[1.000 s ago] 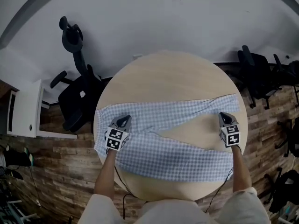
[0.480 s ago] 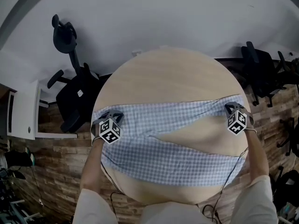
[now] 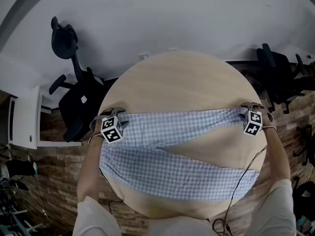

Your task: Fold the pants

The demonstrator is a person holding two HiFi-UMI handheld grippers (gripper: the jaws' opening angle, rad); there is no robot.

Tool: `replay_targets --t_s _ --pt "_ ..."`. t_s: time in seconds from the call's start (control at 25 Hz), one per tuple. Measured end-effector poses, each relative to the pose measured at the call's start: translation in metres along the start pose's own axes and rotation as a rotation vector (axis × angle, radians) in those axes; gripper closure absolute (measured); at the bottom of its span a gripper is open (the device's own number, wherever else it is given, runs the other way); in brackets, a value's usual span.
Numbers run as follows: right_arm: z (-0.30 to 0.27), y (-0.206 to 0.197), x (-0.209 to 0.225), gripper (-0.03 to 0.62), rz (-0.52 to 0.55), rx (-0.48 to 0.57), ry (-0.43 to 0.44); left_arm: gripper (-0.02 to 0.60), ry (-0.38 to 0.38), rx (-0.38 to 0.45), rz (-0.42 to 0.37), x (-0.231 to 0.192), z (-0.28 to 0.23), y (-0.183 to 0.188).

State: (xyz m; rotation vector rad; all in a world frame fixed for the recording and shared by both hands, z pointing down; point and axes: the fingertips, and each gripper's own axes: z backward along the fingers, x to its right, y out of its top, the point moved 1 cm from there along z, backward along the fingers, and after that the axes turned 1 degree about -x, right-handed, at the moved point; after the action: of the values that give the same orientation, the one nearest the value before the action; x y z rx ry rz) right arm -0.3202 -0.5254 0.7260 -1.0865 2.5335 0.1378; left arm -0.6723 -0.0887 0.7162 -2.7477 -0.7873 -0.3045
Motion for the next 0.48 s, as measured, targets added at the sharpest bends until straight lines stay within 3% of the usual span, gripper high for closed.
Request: replay_targets --t_s 0.24,0.48 --pt "-0.014 -0.003 0.007 0.402 0.038 -0.032 0.099 0.356 -0.094 -0.069 -0.055 -0.003 -0.017 -0.008" --pt "-0.021 0.001 0.014 0.402 0.043 -0.029 0.221 0.367 -0.196 -0.083 -0.047 0.0 -0.032 -0.021"
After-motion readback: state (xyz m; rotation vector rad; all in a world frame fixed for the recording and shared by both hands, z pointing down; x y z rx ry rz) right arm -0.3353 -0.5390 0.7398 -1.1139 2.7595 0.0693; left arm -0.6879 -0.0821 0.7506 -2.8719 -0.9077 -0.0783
